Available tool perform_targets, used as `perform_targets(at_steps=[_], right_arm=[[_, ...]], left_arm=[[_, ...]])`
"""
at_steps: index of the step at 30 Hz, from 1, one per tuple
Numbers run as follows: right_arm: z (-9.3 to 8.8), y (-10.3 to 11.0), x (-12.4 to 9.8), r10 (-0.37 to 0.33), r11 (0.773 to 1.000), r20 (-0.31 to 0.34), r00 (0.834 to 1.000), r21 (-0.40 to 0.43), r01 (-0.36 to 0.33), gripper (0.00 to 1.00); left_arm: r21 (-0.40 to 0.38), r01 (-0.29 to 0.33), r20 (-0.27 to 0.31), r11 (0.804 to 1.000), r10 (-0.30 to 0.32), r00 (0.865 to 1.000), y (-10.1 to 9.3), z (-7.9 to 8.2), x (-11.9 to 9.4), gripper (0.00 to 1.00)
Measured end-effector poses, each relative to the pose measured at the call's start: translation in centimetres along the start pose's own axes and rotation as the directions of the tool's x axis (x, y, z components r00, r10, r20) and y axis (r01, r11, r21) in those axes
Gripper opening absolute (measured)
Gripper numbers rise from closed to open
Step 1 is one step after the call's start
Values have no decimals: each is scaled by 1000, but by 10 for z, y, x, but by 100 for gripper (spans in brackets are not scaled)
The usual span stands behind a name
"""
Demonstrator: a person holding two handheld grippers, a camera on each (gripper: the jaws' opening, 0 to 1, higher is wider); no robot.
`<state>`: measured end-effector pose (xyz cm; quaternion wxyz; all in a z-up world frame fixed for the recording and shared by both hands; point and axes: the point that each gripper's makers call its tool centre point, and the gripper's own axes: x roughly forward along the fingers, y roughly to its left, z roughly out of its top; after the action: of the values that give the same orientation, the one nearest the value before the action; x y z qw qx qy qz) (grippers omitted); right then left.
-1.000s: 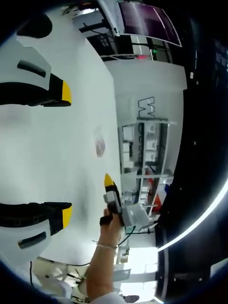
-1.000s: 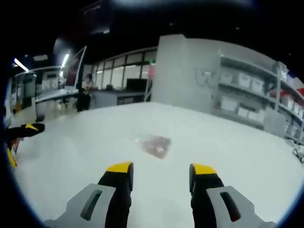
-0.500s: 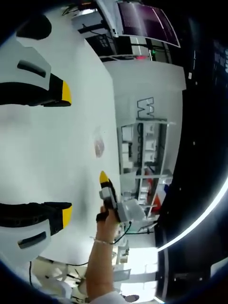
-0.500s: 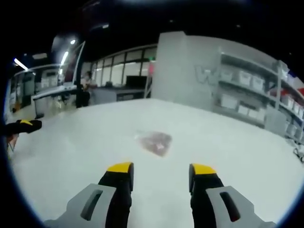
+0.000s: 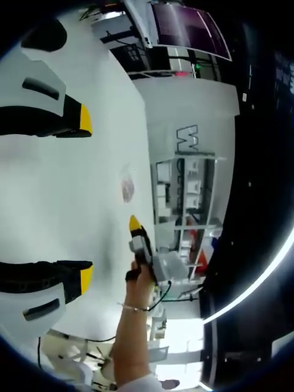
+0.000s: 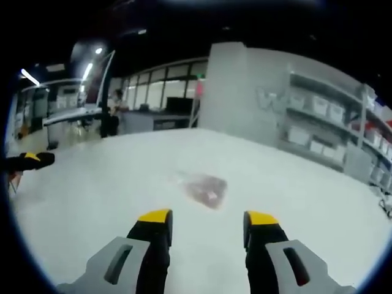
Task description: Open the resealable bag by pulling the two sides of the seal apart until the entire bag opening is separated and visibly accessible.
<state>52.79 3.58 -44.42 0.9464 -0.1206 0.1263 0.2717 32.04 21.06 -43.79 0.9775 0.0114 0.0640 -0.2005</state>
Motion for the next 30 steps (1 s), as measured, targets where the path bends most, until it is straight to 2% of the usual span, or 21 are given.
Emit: perform_targets(at_steps=[13, 23, 30], right_arm=[[5, 4, 10, 0, 1000, 0, 1000, -11, 0, 44], [10, 1, 12, 2, 1000, 10, 1000, -19, -2, 42], [6, 1, 17, 7, 999, 1, 1000, -31, -7, 41]], left_arm=[[8, -16, 4, 1000, 16, 1000, 4, 3, -11, 81], [21, -7, 0, 1000, 7, 1000, 0, 6, -8, 81], [24, -3, -9, 1000, 4, 1000, 0, 3, -3, 80]])
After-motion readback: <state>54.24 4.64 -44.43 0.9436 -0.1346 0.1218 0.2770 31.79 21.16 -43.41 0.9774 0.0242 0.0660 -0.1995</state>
